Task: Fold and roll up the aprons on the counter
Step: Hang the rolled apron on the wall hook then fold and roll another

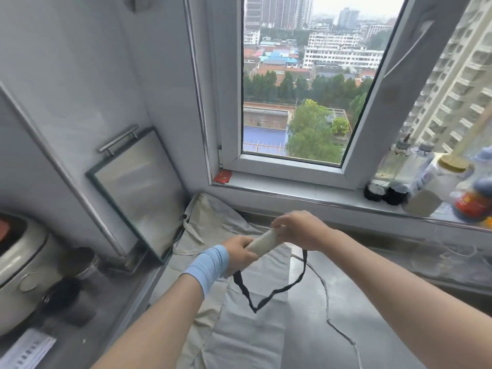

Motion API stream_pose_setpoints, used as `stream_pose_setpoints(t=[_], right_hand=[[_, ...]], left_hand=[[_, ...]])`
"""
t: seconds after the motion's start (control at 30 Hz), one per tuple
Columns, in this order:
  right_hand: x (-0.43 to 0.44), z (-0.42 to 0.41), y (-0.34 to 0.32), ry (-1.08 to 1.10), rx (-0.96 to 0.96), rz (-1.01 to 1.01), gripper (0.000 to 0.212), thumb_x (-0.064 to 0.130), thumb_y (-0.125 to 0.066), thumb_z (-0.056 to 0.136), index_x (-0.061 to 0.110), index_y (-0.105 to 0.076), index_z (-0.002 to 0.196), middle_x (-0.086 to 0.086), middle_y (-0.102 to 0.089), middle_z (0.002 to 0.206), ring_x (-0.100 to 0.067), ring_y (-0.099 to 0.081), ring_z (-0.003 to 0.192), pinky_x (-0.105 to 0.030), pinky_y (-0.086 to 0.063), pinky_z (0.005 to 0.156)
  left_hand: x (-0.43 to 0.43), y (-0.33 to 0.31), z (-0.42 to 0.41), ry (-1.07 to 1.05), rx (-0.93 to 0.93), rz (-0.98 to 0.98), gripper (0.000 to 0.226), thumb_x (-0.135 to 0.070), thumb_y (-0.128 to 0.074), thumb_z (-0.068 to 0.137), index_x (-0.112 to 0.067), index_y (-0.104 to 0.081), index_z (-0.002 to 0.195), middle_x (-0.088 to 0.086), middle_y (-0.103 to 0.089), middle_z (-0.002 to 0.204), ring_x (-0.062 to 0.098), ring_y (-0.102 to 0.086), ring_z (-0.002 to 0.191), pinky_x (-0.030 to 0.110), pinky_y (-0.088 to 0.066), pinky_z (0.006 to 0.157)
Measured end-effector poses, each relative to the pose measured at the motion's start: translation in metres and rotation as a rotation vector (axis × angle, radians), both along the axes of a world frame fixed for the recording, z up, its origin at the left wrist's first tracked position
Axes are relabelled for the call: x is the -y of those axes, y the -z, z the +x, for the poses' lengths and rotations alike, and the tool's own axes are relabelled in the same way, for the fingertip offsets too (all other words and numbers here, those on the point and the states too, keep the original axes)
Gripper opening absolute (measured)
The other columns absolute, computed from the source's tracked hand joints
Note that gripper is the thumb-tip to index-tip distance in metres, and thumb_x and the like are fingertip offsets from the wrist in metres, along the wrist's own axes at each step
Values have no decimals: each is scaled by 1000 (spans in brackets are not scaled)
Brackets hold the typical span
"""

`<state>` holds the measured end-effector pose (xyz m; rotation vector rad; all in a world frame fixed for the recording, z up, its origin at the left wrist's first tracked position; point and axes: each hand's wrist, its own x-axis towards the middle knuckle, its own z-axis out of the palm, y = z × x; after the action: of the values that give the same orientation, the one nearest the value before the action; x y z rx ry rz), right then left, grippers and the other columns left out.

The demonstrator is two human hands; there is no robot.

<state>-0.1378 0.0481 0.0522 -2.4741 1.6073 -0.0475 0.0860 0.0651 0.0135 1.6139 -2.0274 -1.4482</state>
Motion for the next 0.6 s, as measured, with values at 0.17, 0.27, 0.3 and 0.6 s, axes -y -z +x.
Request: stream_pose_setpoints(t=[0.17,0.27,0.3,0.6], right_hand=[[-31,30,-5,-218,-159,-646,57,29,-59,85,17,-50,140,-12,-42,151,-34,-32,144,-54,-23,117],[-49,50,-6,-154,-245,-790,50,27,-58,85,10,-52,131,-18,-48,143,-39,-36,140,-61,-23,115],[-52,53,-9,-118,-260,-855,39,20,-56,86,10,-56,123,-17,-54,134,-40,-43,134,-62,-24,114],[-79,59,-45,-200,3,-862,31,15,-37,86,9,-60,106,-13,-58,113,-33,-53,110,-54,-36,110]], left_hand=[[-29,-41,22,-205,-476,218,23,-22,-63,79,-11,-63,99,4,-51,75,16,-47,63,28,-42,61],[-46,-60,27,-173,-655,335,25,-17,-65,83,-8,-61,106,3,-52,71,16,-48,61,28,-44,60],[-52,-66,27,-164,-694,353,19,-15,-64,87,-9,-60,104,3,-53,69,16,-50,59,27,-46,58],[-101,-88,28,-186,-766,255,30,-22,-69,81,-3,-59,102,1,-57,67,9,-55,54,20,-47,51]])
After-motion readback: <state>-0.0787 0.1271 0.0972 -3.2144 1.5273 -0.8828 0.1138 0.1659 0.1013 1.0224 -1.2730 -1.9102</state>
